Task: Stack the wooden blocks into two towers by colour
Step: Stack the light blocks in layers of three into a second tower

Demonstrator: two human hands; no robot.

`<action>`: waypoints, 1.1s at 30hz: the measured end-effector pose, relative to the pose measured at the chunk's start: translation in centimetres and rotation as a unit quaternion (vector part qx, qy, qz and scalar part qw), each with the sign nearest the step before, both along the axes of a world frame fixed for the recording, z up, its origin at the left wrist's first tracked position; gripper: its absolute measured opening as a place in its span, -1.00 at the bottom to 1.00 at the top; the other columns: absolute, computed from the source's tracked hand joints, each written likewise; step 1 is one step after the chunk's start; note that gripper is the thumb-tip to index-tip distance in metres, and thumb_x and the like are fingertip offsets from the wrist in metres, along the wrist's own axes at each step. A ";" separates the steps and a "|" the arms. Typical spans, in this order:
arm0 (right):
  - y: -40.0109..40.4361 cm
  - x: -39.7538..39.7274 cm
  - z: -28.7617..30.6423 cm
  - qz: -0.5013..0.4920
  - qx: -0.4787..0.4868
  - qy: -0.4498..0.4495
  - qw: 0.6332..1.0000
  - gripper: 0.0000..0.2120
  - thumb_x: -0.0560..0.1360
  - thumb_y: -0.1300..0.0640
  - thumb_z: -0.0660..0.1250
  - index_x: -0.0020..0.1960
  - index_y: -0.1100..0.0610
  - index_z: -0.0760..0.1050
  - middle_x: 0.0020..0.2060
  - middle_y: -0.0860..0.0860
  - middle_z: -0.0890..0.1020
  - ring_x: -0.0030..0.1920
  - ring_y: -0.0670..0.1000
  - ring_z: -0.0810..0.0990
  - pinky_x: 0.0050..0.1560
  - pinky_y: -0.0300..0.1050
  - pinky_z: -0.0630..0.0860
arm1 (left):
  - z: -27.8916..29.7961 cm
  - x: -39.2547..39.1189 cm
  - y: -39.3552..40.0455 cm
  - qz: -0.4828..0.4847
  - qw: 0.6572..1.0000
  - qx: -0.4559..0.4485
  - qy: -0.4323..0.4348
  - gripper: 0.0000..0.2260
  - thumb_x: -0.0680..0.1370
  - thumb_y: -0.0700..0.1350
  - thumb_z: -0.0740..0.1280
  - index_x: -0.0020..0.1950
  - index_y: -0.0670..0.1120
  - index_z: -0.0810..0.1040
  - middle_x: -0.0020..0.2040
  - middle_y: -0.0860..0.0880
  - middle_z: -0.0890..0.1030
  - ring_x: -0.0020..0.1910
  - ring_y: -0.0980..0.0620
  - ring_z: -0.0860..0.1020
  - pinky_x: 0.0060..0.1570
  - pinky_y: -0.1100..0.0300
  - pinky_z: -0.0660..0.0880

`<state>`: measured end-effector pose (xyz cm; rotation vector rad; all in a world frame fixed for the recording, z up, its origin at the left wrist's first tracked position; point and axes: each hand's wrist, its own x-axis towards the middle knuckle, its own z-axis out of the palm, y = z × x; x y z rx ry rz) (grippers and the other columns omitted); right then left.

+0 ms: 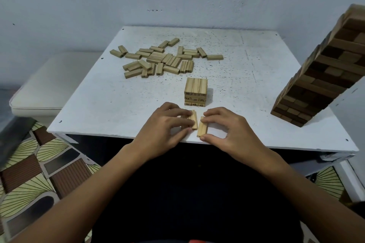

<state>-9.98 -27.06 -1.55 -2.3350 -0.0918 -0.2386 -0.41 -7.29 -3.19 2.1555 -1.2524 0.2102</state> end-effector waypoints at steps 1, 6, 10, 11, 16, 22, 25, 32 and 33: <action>0.0 0.1 0.1 -0.001 -0.002 0.004 1.000 -0.67 0.39 0.07 0.53 0.13 0.07 0.64 0.14 -0.12 0.57 0.17 -0.23 0.48 0.23 -0.41 0.33 | 0.0 0.0 0.1 -0.003 1.000 -0.002 0.006 -0.74 0.51 0.05 0.32 0.04 -0.05 0.71 0.11 0.04 0.66 0.07 0.00 0.49 -0.01 0.09 0.50; -0.1 0.9 0.5 0.012 0.005 0.023 1.000 -0.64 0.39 0.09 0.53 0.18 0.04 0.63 0.17 -0.14 0.60 0.18 -0.23 0.50 0.27 -0.32 0.39 | 0.2 0.2 0.7 -0.021 1.000 0.003 0.022 -0.76 0.51 0.05 0.36 0.03 -0.05 0.72 0.11 0.05 0.66 0.09 0.04 0.50 0.01 0.14 0.50; -0.1 1.2 0.4 0.013 0.005 0.022 1.000 -0.65 0.39 0.11 0.53 0.16 0.02 0.64 0.16 -0.14 0.61 0.17 -0.23 0.51 0.23 -0.38 0.38 | 0.3 0.1 1.0 -0.028 0.999 0.001 0.033 -0.76 0.49 0.05 0.38 0.02 -0.05 0.72 0.12 0.06 0.66 0.10 0.03 0.51 0.02 0.12 0.51; -0.1 1.2 0.4 0.014 0.002 0.022 1.000 -0.66 0.38 0.11 0.54 0.15 0.03 0.64 0.16 -0.14 0.61 0.17 -0.22 0.51 0.23 -0.38 0.38 | 0.3 0.1 1.0 -0.026 0.999 0.001 0.036 -0.76 0.49 0.05 0.38 0.02 -0.05 0.72 0.12 0.06 0.66 0.10 0.03 0.51 0.02 0.12 0.52; -0.4 1.3 0.8 0.047 -0.007 0.045 0.998 -0.72 0.39 0.03 0.52 0.09 0.02 0.66 0.23 -0.12 0.56 0.24 -0.20 0.47 0.29 -0.24 0.37 | 0.1 -0.3 0.9 -0.005 1.000 0.002 0.030 -0.73 0.48 0.10 0.38 0.00 -0.05 0.72 0.13 0.03 0.65 0.11 0.03 0.51 0.04 0.15 0.48; -1.4 1.9 1.4 0.038 -0.027 0.038 0.998 -0.77 0.48 0.18 0.43 0.13 0.03 0.64 0.20 -0.08 0.56 0.25 -0.09 0.46 0.28 -0.09 0.40 | -0.3 -1.8 0.0 0.073 0.997 -0.029 0.013 -0.65 0.41 0.22 0.38 -0.03 -0.01 0.72 0.08 0.01 0.62 0.04 0.08 0.48 -0.01 0.07 0.47; -1.2 2.0 1.1 0.036 -0.030 0.034 0.998 -0.82 0.48 0.20 0.44 0.06 0.06 0.67 0.07 -0.06 0.61 0.17 -0.06 0.49 0.23 -0.04 0.44 | -0.3 -2.4 -0.4 0.094 0.994 -0.046 0.031 -0.60 0.37 0.27 0.38 -0.08 -0.03 0.72 0.03 0.03 0.63 0.01 0.11 0.50 -0.02 0.04 0.50; -0.3 1.6 0.8 0.021 -0.053 0.004 0.998 -0.87 0.42 0.07 0.50 -0.05 0.06 0.68 -0.12 -0.06 0.58 0.02 -0.05 0.51 0.06 0.02 0.49 | 0.7 -1.8 -0.4 0.085 0.992 -0.018 0.088 -0.62 0.32 0.20 0.49 -0.09 -0.07 0.72 0.05 0.04 0.63 0.01 0.13 0.57 0.00 0.28 0.47; -0.1 1.5 0.8 0.016 -0.058 0.002 0.998 -0.87 0.42 0.05 0.50 -0.06 0.05 0.67 -0.13 -0.06 0.58 0.01 -0.06 0.51 0.04 0.02 0.49 | 1.0 -1.5 -0.3 0.070 0.993 -0.011 0.092 -0.65 0.33 0.15 0.49 -0.07 -0.08 0.72 0.07 0.04 0.64 0.02 0.15 0.57 0.01 0.32 0.47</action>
